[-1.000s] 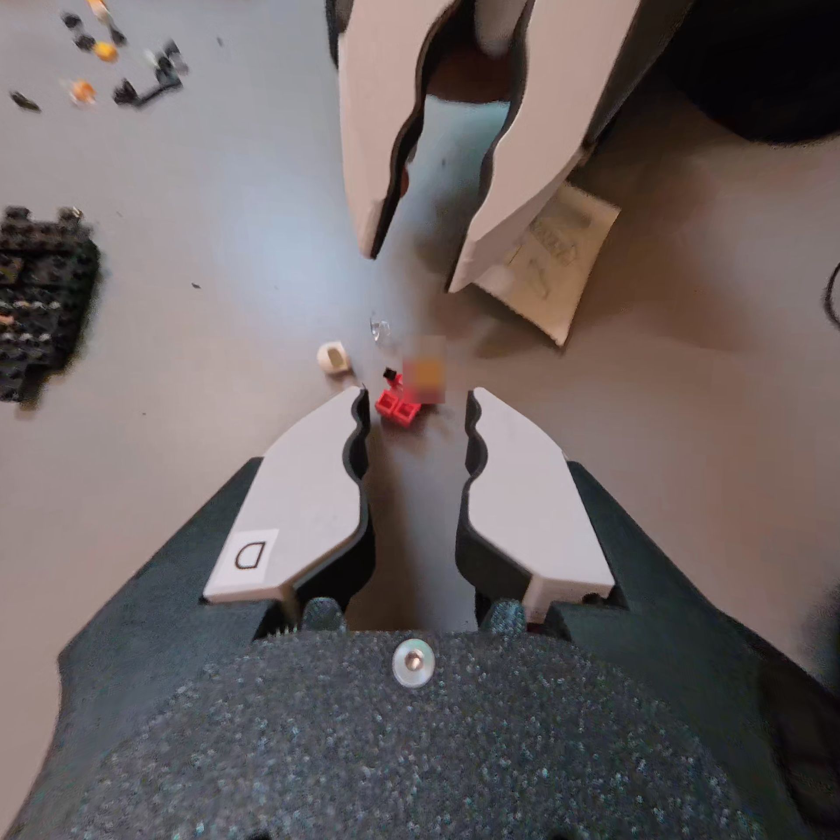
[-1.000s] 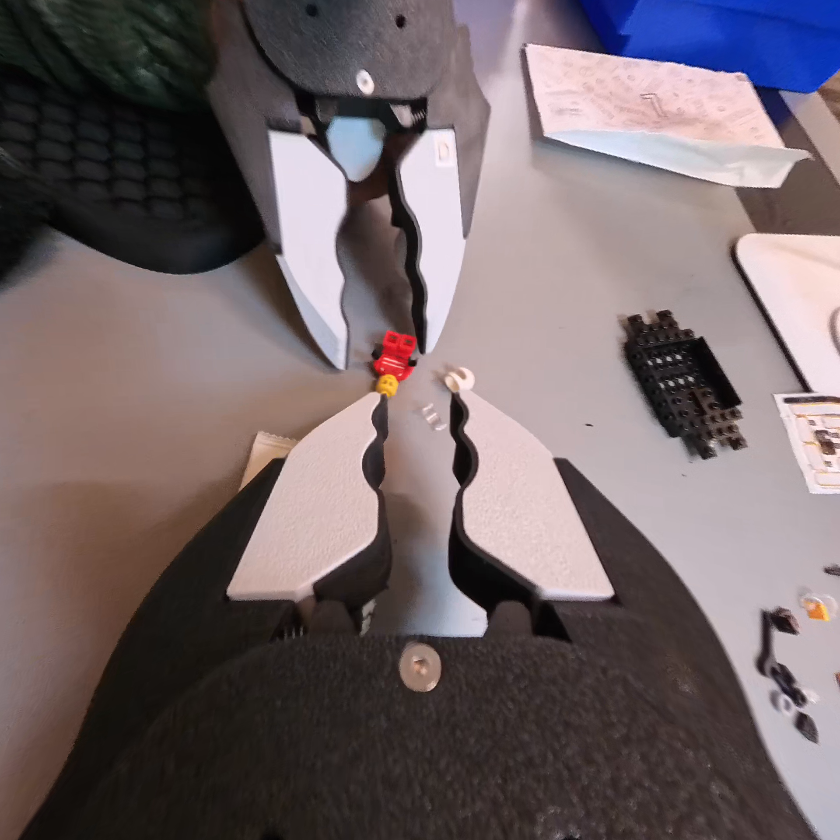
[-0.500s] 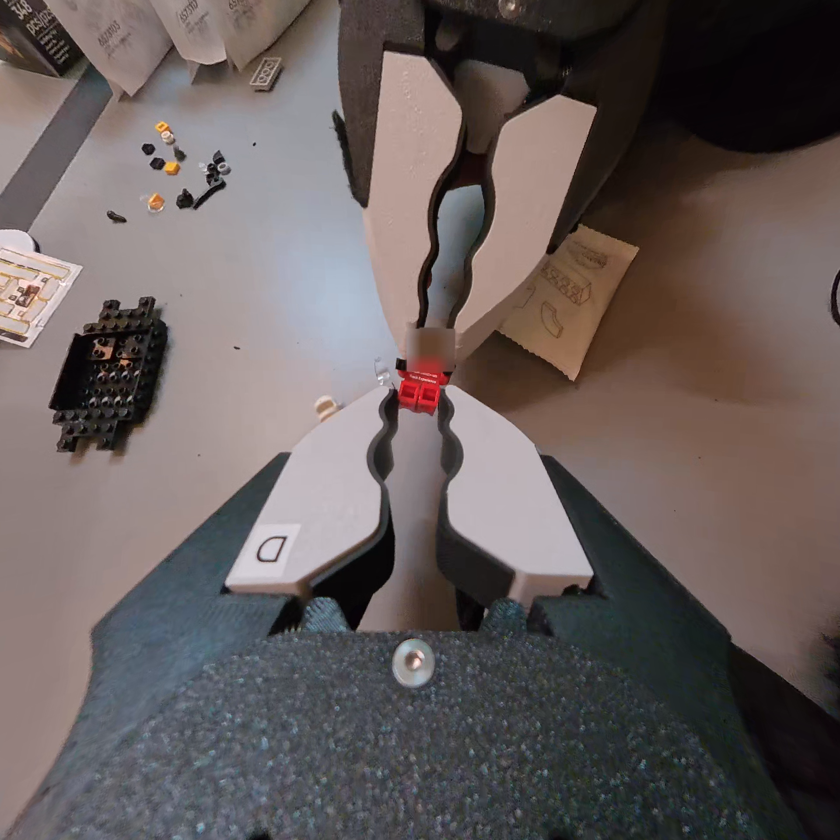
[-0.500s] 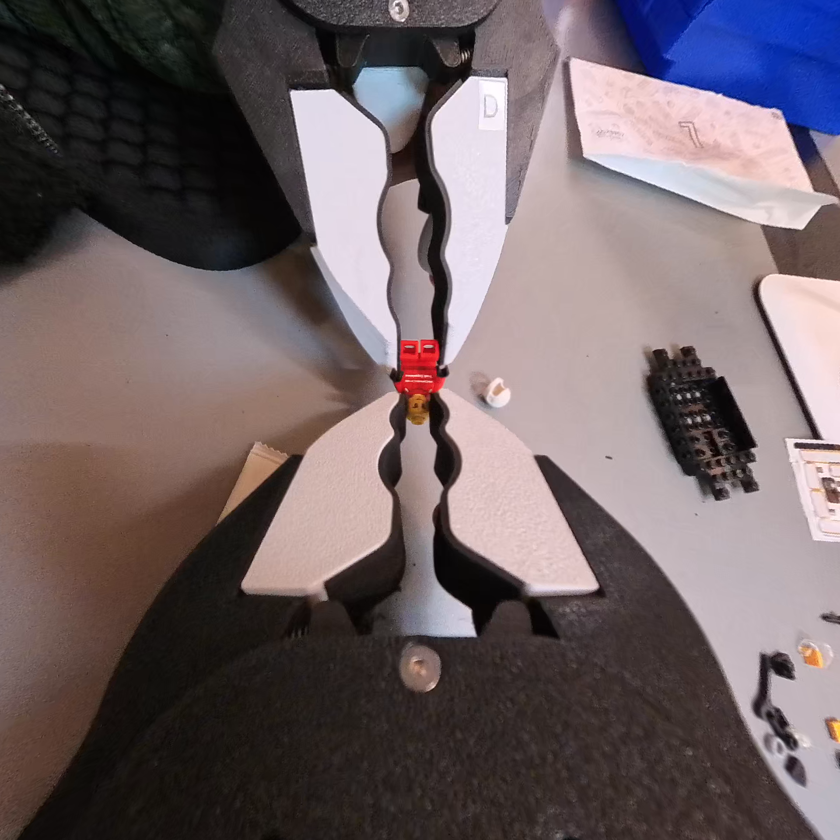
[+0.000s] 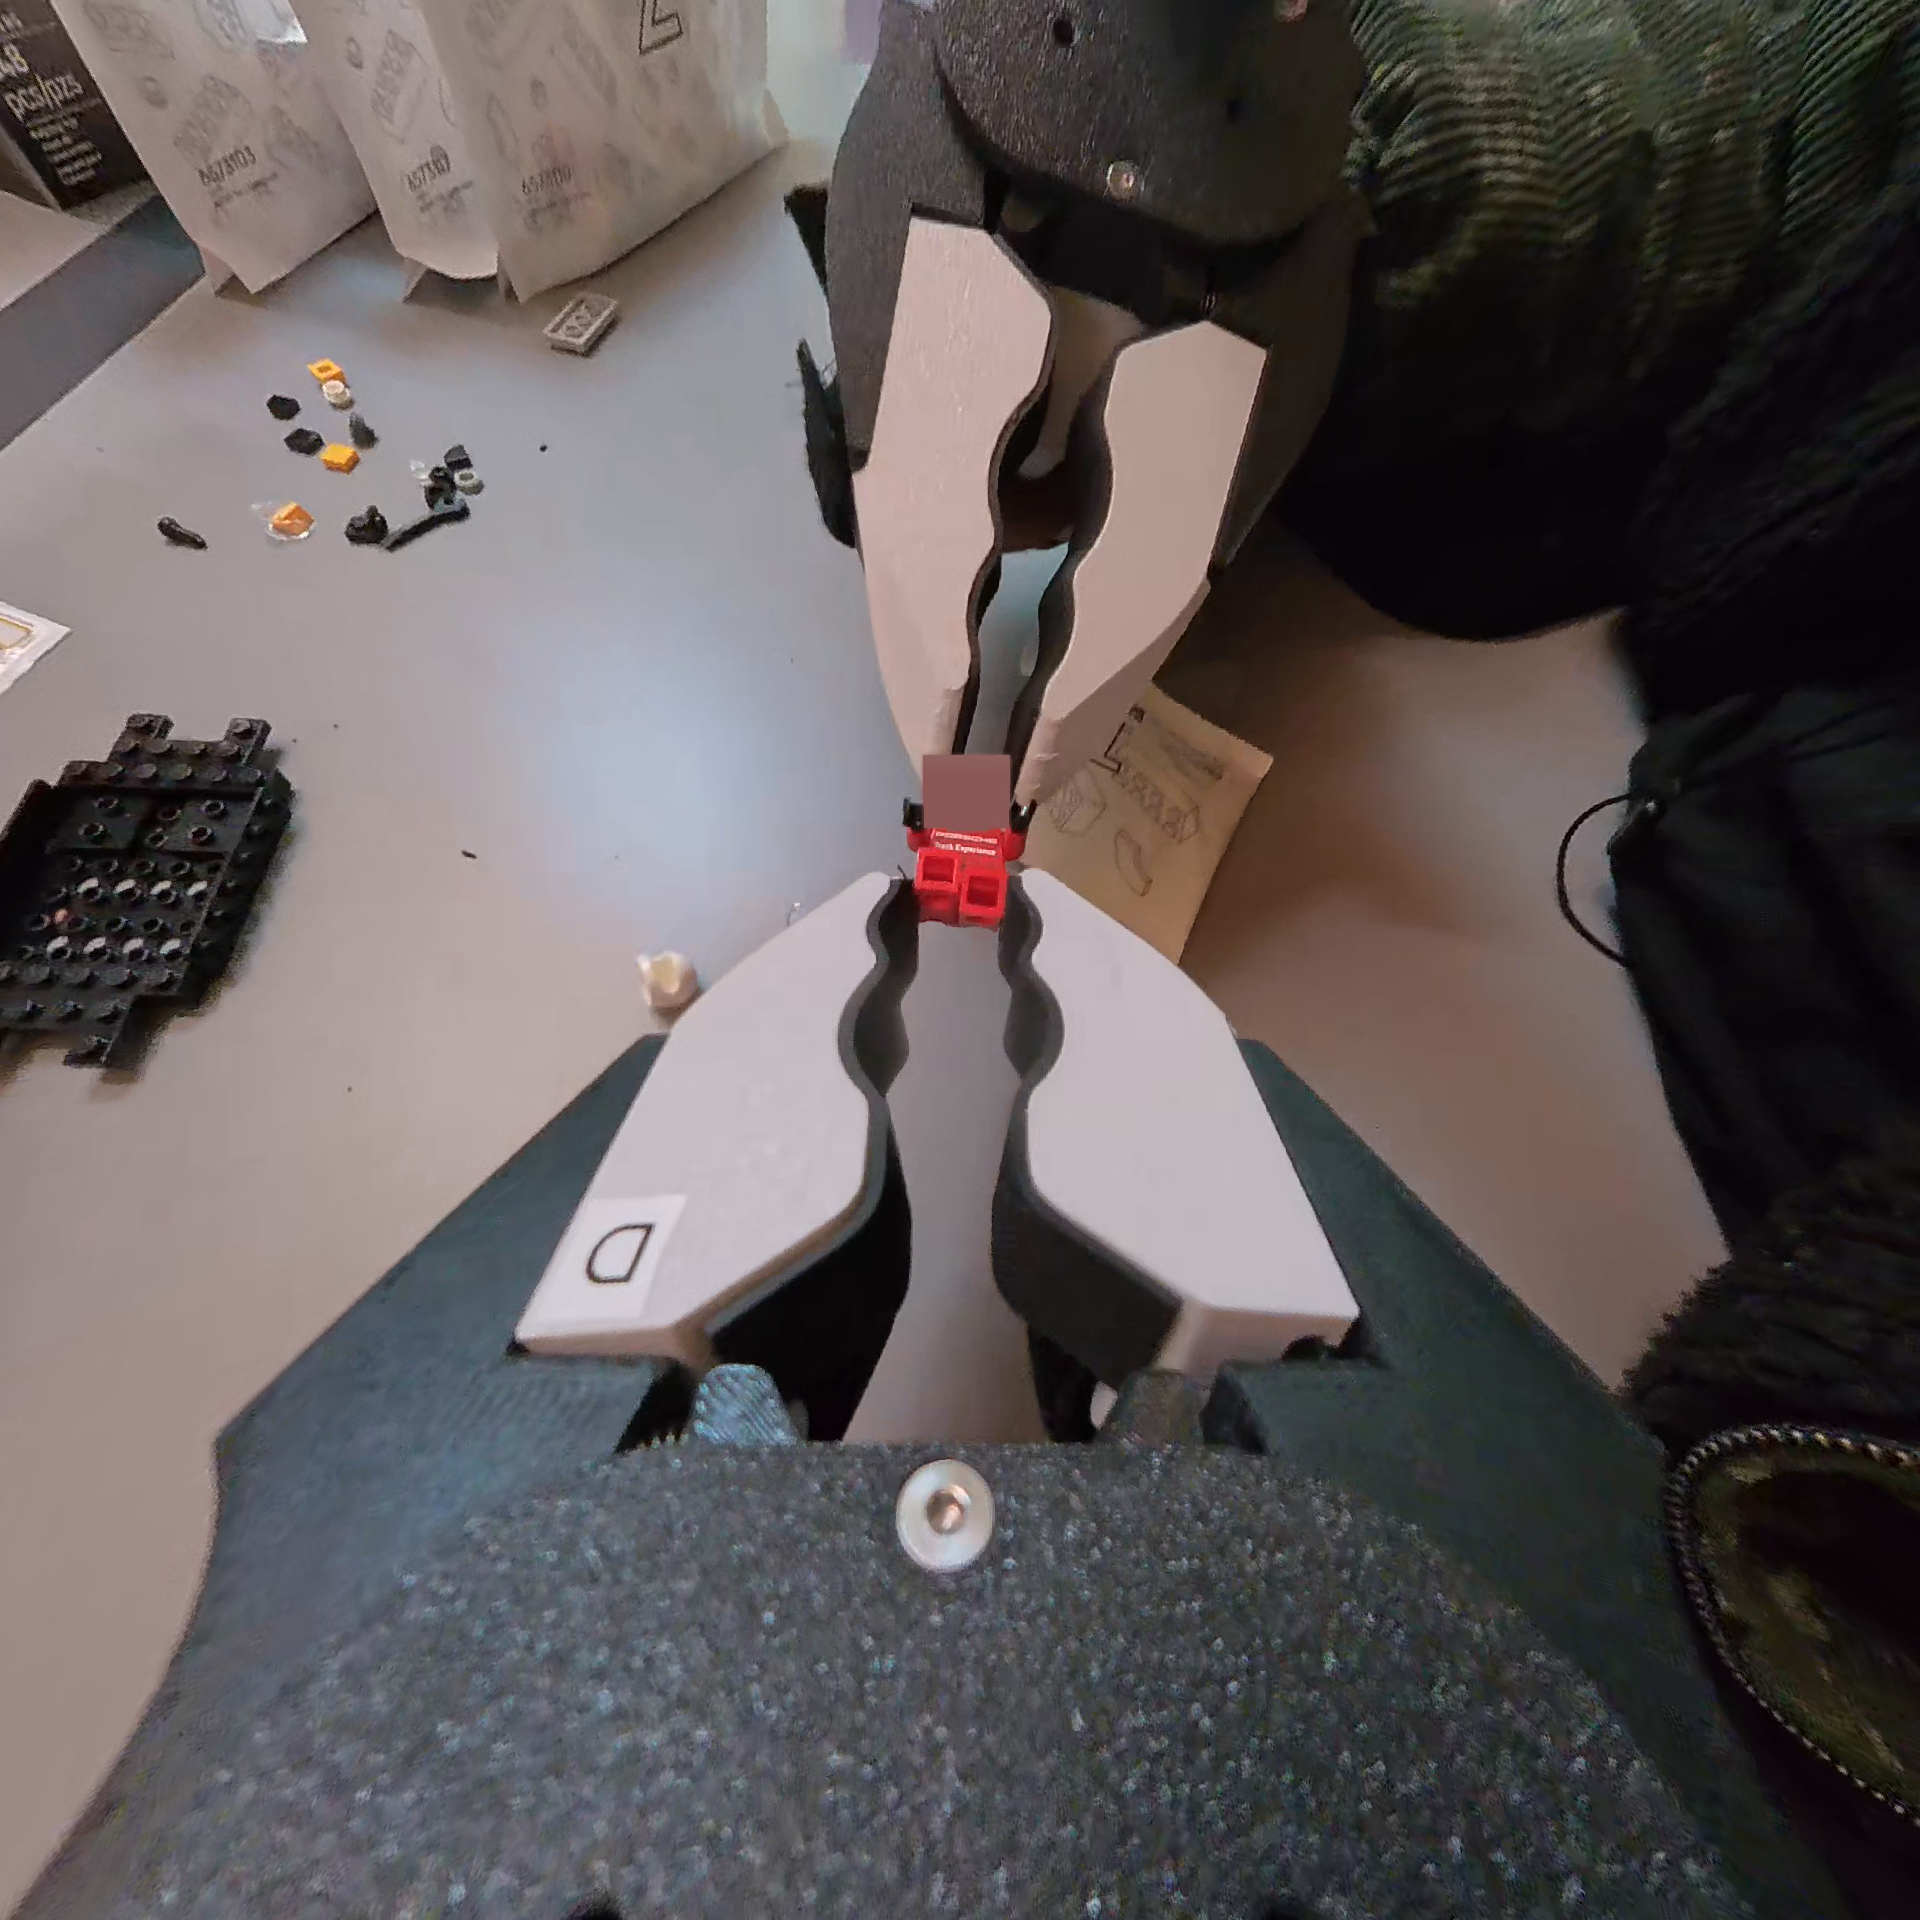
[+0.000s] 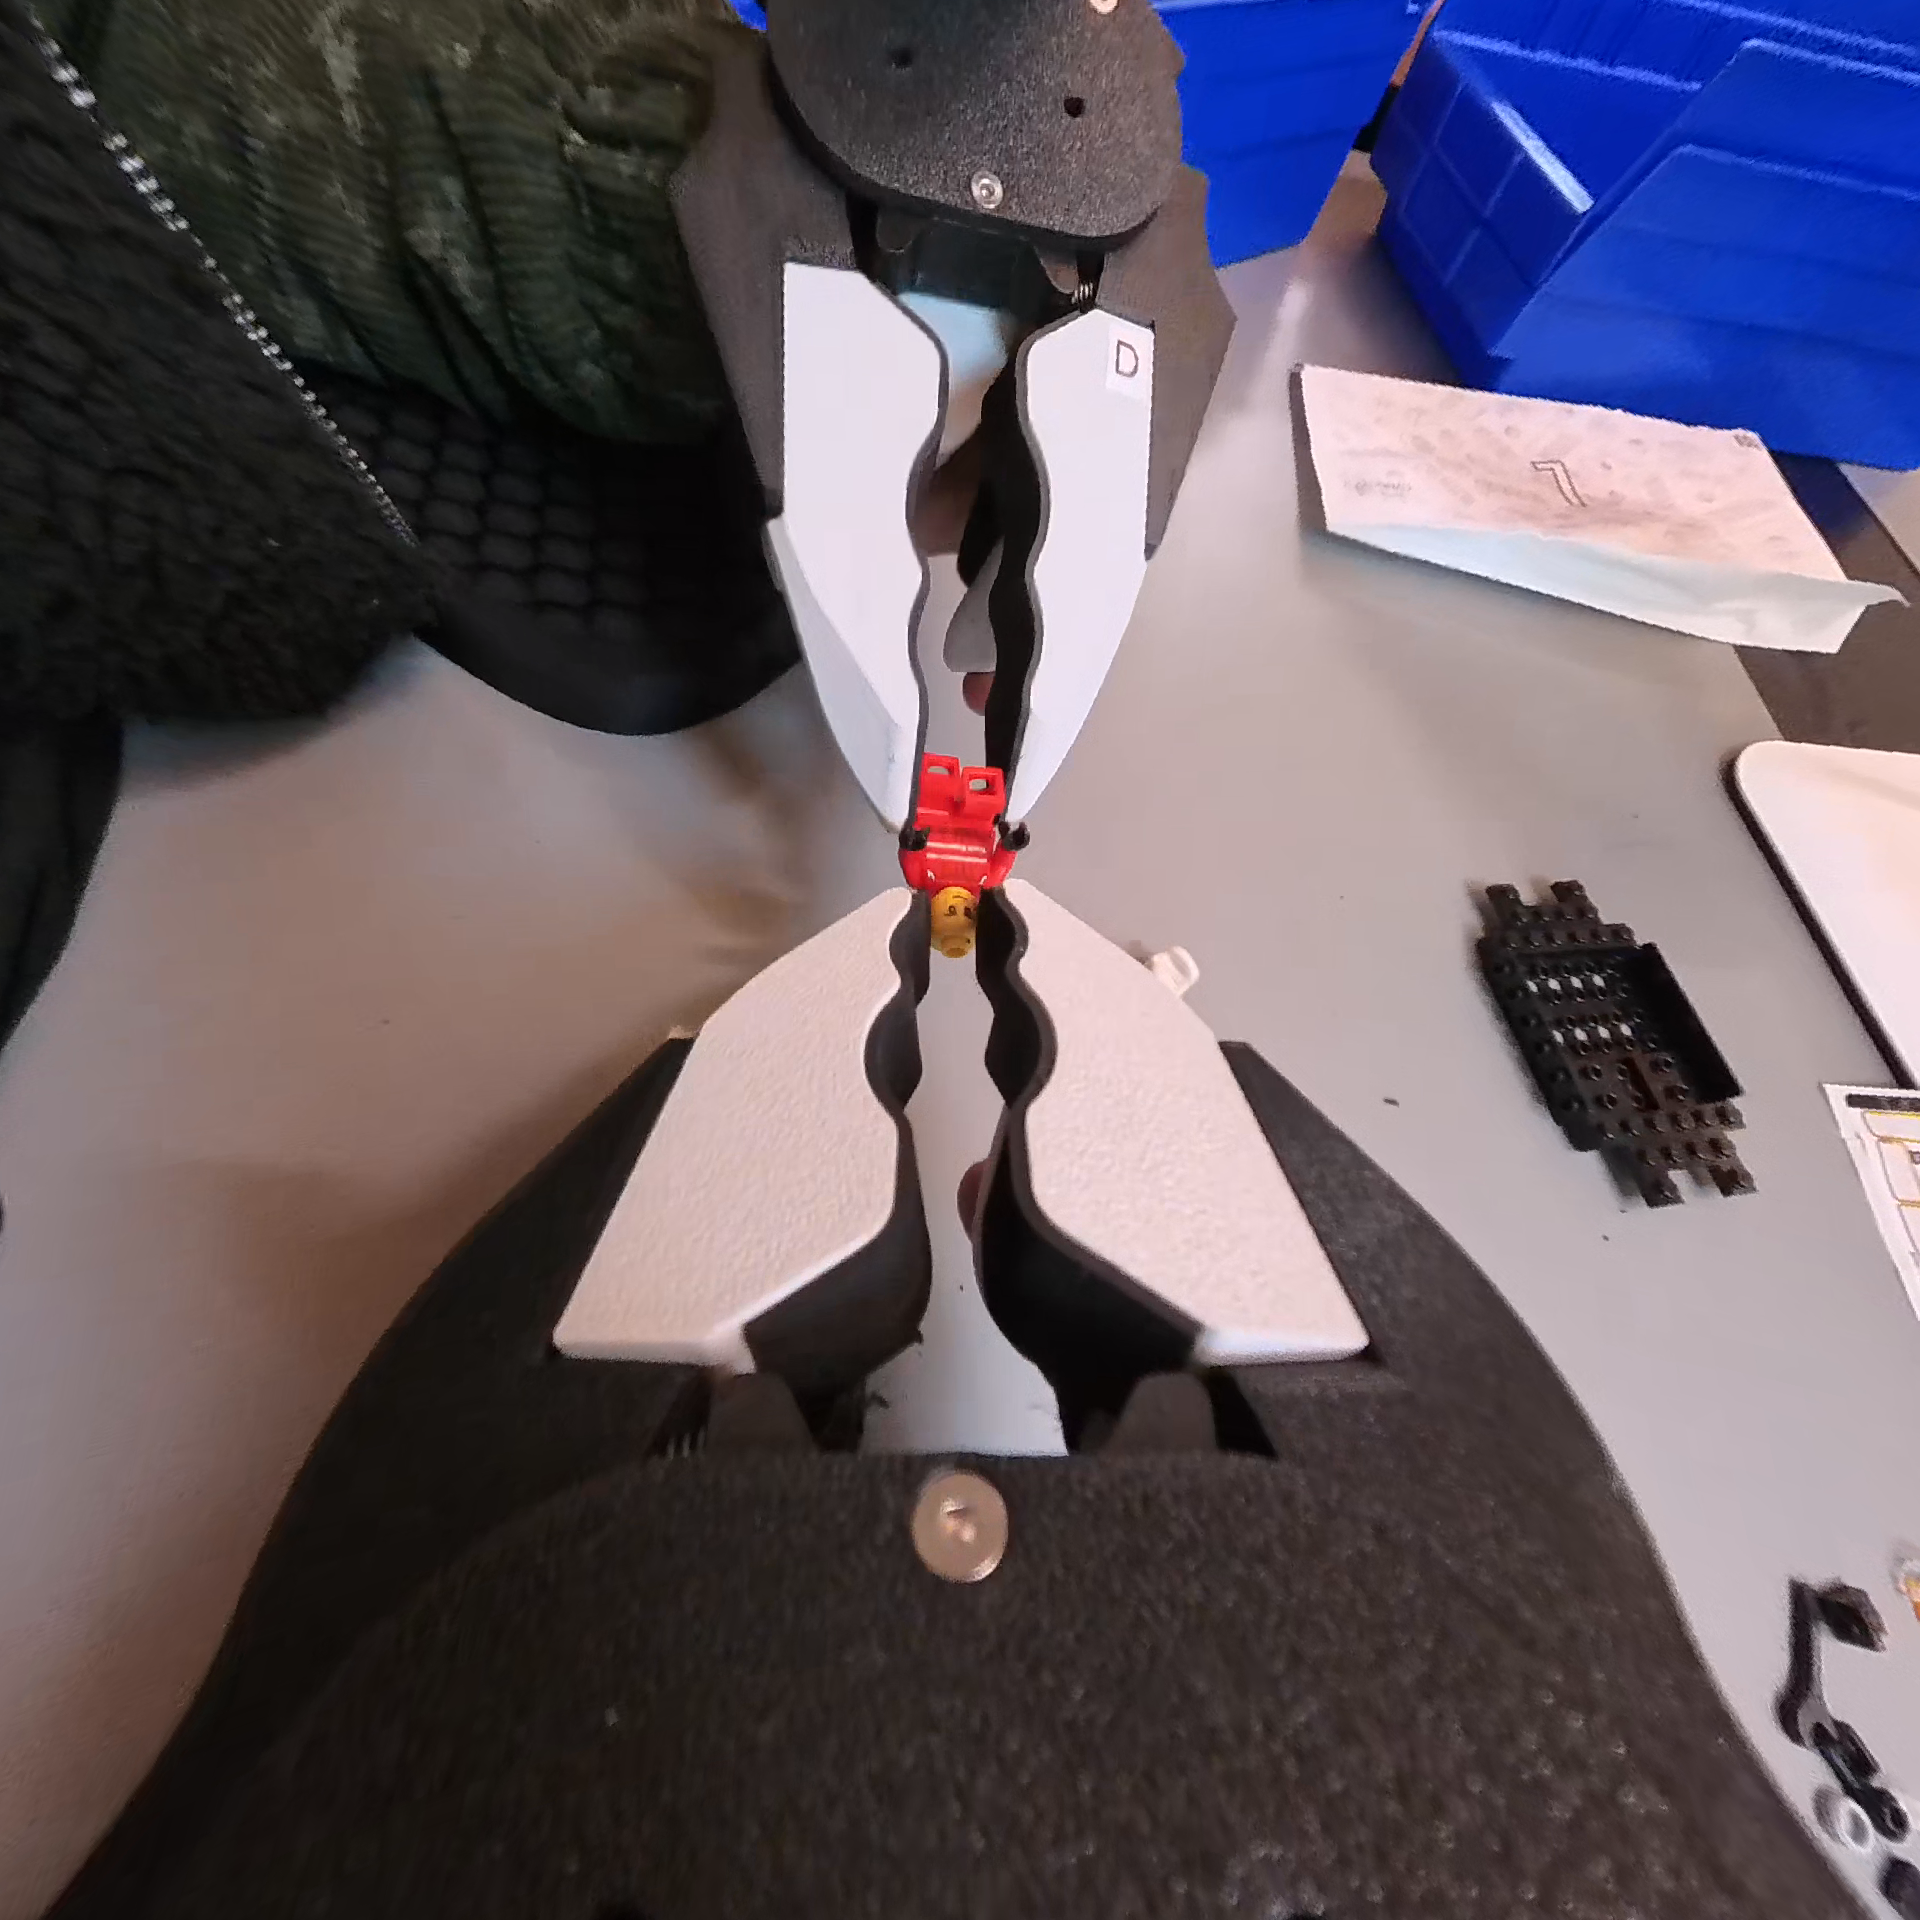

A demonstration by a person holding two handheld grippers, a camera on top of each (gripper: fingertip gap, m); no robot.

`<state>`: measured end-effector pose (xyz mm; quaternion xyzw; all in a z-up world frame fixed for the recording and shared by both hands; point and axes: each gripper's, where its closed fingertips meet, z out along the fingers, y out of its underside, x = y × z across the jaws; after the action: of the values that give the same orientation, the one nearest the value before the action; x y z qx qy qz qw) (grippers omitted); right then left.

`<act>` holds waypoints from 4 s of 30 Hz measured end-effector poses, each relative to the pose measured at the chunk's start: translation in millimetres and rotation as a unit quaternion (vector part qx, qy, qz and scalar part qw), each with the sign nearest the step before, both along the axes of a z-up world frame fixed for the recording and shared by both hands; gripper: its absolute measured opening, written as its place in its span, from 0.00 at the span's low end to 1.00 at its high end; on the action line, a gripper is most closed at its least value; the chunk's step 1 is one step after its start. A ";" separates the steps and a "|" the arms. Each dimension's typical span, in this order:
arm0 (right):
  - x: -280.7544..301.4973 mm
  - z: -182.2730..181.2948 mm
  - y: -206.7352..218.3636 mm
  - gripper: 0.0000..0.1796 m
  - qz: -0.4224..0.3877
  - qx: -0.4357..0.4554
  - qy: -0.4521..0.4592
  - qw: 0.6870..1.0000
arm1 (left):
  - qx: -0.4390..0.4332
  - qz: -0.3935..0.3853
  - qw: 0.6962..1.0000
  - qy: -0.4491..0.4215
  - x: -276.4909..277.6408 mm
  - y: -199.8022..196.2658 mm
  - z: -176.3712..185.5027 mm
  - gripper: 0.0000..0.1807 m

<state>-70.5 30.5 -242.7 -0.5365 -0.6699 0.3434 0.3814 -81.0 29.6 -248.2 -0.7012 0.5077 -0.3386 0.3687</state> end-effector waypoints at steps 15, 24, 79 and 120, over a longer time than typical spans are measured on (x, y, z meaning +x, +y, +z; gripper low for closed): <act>30.4 -13.3 39.1 0.00 -0.062 0.012 -0.017 0.998 | -0.036 0.051 0.997 0.036 -30.0 20.7 -28.2 0.08; 29.5 -8.6 42.4 0.00 -0.077 0.016 -0.007 0.997 | -0.034 0.059 0.997 0.037 -30.9 23.5 -29.5 0.08; 30.1 -13.9 61.7 0.00 -0.152 0.063 0.011 0.986 | 0.003 0.083 0.996 0.037 -28.6 31.1 -33.9 0.08; 12.9 -32.8 53.7 0.09 -0.136 0.028 -0.019 0.990 | 0.058 0.093 0.991 0.082 -32.1 39.4 -44.8 0.13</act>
<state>-57.6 84.2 -275.4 -0.6180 -0.6074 0.2594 0.4265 -113.2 69.0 -293.0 -0.7483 0.4871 -0.2145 0.3959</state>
